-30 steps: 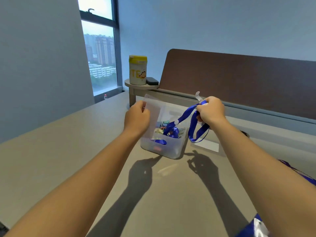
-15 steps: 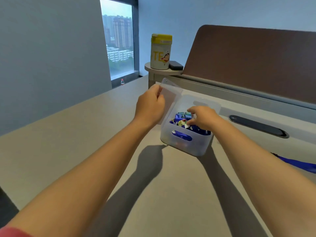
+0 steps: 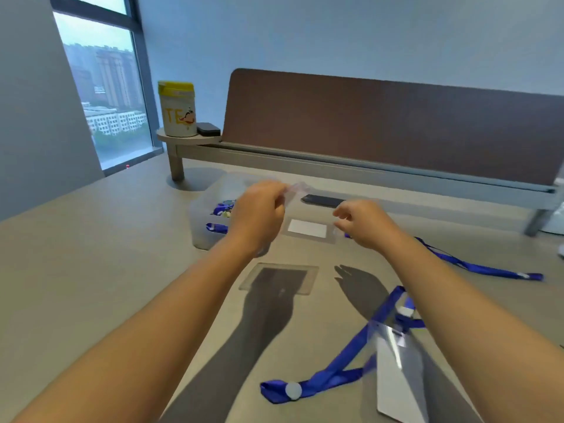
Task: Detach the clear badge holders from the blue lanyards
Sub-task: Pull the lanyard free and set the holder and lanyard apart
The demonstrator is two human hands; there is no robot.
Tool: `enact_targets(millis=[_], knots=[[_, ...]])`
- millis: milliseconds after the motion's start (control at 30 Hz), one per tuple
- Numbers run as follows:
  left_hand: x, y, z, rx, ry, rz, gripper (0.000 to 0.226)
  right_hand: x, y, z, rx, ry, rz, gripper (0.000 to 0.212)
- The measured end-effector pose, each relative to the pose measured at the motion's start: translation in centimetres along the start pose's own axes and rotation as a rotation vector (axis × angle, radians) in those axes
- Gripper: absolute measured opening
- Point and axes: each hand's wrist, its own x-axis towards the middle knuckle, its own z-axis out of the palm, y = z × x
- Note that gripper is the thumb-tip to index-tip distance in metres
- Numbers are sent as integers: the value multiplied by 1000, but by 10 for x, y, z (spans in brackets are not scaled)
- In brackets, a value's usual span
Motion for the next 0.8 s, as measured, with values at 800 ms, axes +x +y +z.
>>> enact_targets(millis=[800], knots=[[-53, 154, 157, -110, -320, 210, 37, -151, 206, 2, 267, -194, 517, 22]])
